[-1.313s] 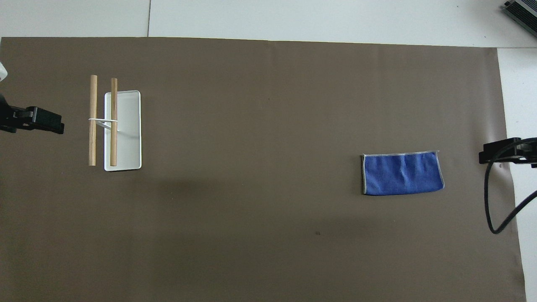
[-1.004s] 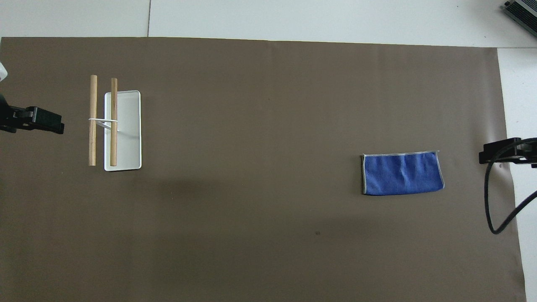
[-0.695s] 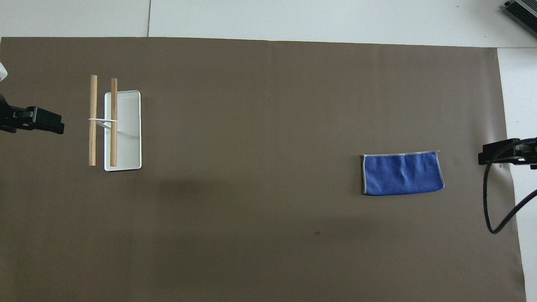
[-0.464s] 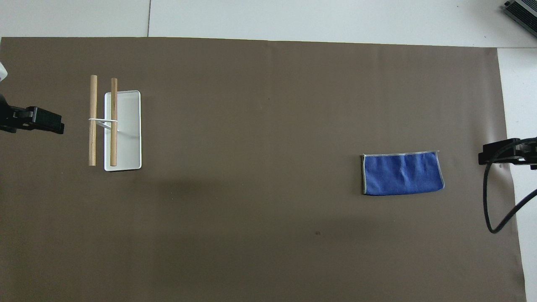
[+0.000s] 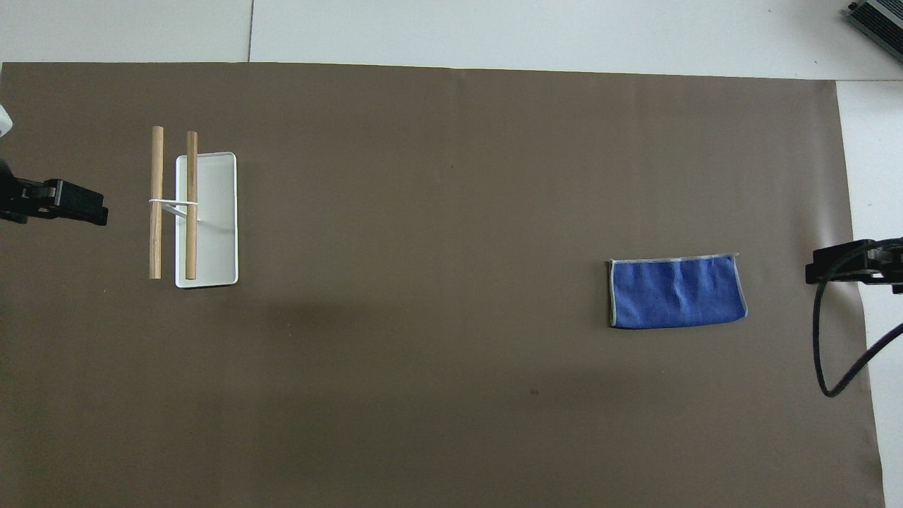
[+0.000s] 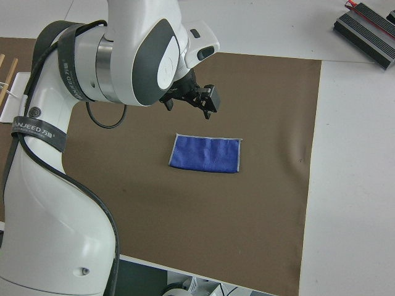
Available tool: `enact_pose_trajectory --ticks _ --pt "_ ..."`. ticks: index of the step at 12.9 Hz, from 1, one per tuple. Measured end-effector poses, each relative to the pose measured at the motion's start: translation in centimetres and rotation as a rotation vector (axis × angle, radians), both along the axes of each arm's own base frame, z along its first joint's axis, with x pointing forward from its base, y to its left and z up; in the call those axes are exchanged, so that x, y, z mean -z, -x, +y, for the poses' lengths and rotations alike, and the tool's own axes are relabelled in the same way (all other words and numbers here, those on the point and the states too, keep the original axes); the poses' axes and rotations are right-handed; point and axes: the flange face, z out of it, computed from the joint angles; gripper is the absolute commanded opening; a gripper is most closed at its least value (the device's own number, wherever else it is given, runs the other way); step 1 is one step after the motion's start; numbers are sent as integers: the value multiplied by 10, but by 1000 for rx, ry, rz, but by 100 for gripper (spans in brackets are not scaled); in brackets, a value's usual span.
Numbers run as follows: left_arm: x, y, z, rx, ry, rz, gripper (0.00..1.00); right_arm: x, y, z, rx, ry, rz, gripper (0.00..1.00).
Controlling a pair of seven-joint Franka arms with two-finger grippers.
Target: Right arm passes towel to left arm to hang
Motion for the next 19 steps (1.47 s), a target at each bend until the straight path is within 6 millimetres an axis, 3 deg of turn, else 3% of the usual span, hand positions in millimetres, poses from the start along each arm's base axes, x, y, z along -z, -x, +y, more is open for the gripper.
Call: enact_pose_trajectory --ticks 10,12,19 --pt "0 0 0 0 0 0 100 22 1 0 -4 1 -44 100" --pt "0 0 0 0 0 0 100 48 -6 0 -7 2 -78 100" --pt "0 0 0 0 0 0 100 175 -37 -1 -39 9 -142 100"
